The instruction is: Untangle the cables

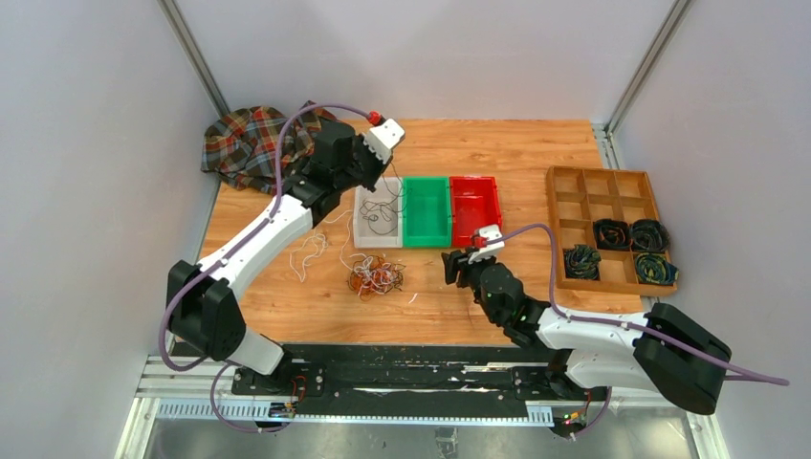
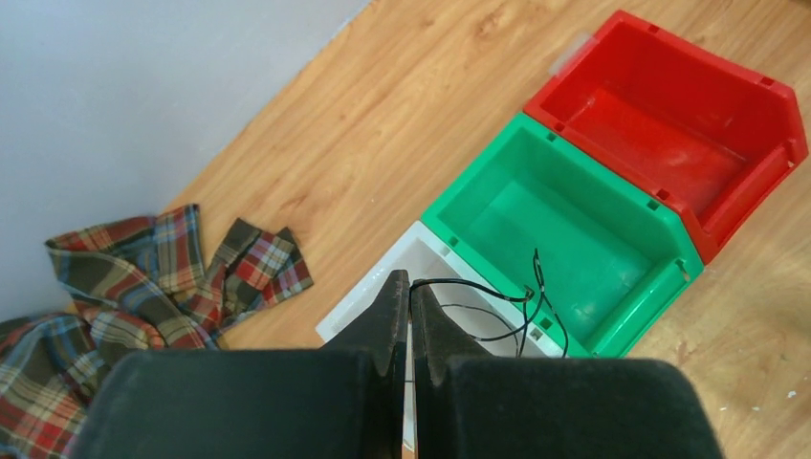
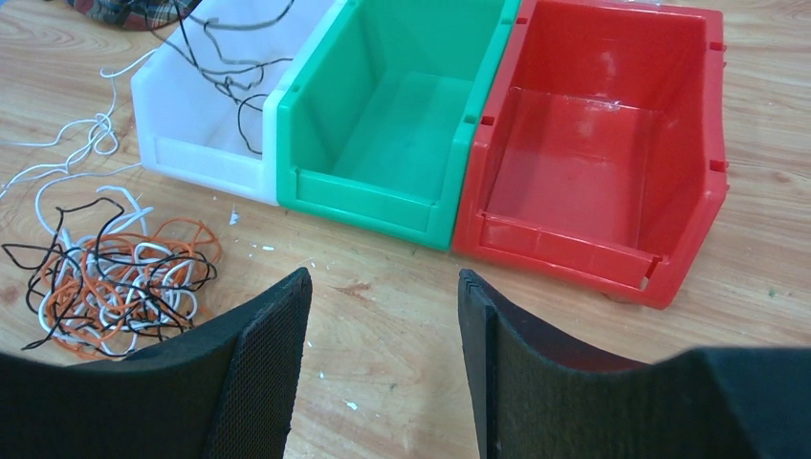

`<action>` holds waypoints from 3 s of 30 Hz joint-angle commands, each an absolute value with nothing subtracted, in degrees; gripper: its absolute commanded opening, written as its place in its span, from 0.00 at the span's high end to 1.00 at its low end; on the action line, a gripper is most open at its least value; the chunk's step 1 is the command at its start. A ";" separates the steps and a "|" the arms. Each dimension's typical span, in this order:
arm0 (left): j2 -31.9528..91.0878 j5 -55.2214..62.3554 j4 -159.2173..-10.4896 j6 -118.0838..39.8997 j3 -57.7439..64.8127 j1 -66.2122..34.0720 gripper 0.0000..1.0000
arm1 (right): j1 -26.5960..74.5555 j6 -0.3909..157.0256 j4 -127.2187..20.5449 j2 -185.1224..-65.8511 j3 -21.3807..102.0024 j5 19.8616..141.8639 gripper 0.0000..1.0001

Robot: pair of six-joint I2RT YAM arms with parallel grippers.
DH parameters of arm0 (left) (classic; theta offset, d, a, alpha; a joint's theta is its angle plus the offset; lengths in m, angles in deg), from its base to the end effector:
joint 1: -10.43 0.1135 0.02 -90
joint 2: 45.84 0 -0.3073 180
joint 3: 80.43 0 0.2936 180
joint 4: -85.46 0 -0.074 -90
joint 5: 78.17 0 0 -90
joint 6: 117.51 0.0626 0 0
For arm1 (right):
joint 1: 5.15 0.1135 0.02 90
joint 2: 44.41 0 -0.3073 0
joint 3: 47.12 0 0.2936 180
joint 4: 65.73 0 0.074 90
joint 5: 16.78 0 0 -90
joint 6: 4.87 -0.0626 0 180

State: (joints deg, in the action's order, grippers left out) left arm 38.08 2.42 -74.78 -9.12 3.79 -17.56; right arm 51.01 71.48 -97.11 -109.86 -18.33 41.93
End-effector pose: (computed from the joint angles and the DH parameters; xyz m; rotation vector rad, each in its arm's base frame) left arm 0.3564 -0.2010 0.3754 0.8550 1.7133 -0.2699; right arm 0.1689 0.1935 0.2060 -0.2016 1.6588 0.4729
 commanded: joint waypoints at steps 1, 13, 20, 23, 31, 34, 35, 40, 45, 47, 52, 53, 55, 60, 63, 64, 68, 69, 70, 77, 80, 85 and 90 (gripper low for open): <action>40.65 1.99 -71.76 -8.21 6.96 -17.96 1.00 | 49.41 70.59 -99.24 -108.75 -19.10 40.79 0.42; 49.95 16.52 -63.45 1.48 9.98 -17.96 0.99 | 47.94 70.11 -96.35 -110.98 -16.47 42.89 0.43; 52.43 20.34 -70.71 4.84 5.68 -17.96 0.99 | 47.68 70.03 -95.10 -110.95 -15.99 42.99 0.43; 53.04 20.88 -74.15 7.34 2.77 -18.13 0.99 | 47.43 70.17 -94.45 -110.88 -15.75 43.16 0.43; 55.61 21.38 -76.33 8.52 0.40 -18.68 1.00 | 46.59 70.15 -93.01 -109.65 -16.24 43.33 0.43; 56.36 21.15 -76.73 8.35 0.58 -19.24 1.00 | 46.40 70.00 -92.69 -109.62 -16.41 43.43 0.43; 56.65 21.06 -76.72 8.30 0.71 -19.43 0.99 | 46.36 69.90 -92.55 -109.64 -16.43 43.43 0.43; 58.18 20.62 -75.96 8.21 1.87 -19.98 1.00 | 46.19 69.66 -92.43 -109.47 -16.69 43.34 0.43; 58.93 17.12 -69.60 7.55 7.05 -19.98 0.72 | 45.56 70.04 -92.55 -109.44 -16.69 43.97 0.43; 59.16 14.80 -63.92 7.08 10.90 -19.98 0.58 | 45.16 70.46 -92.64 -109.38 -16.60 44.27 0.43; 59.01 9.98 -51.31 7.92 19.22 -19.45 0.37 | 44.57 72.15 -92.35 -107.62 -16.43 44.53 0.43; 59.01 8.71 -48.45 7.46 20.67 -19.15 0.33 | 44.32 72.15 -91.78 -106.93 -16.23 44.79 0.43; 59.01 6.94 -42.89 7.78 22.04 -18.60 0.21 | 44.02 71.88 -90.17 -105.74 -15.73 45.80 0.43; 56.86 4.20 -39.03 6.91 20.65 -16.89 0.14 | 43.83 72.00 -85.38 -102.61 -14.46 50.93 0.43; 54.65 3.13 -38.03 7.15 19.17 -16.35 0.07 | 43.81 72.68 -81.91 -100.95 -13.17 53.89 0.41; 53.70 2.83 -37.45 7.17 19.05 -16.13 0.05 | 43.78 72.51 -80.59 -100.47 -12.78 53.95 0.40; 51.00 -1.49 -33.59 5.34 22.01 -13.81 0.02 | 43.72 70.96 -76.58 -98.25 -11.11 54.53 0.38; 50.10 -2.14 -32.50 4.95 22.80 -12.84 0.02 | 43.73 70.25 -75.85 -97.82 -10.70 54.68 0.38; 48.94 -2.68 -31.49 4.62 23.35 -12.13 0.02 | 43.72 69.69 -75.32 -97.50 -10.49 54.97 0.38; 40.49 -3.39 -26.62 4.91 19.48 -8.78 0.02 | 43.80 68.35 -71.32 -103.39 -5.47 58.36 0.32; 36.95 -5.34 -26.52 5.03 14.98 -7.88 0.02 | 43.80 67.75 -67.18 -107.01 -1.42 59.39 0.34; 33.32 -11.80 -25.11 4.57 11.46 -4.33 0.04 | 43.81 67.64 -71.19 -112.65 3.16 58.23 0.41; 29.73 -16.91 -18.98 10.07 7.76 -3.52 0.05 | 43.74 71.65 -65.74 -123.06 16.36 56.96 0.41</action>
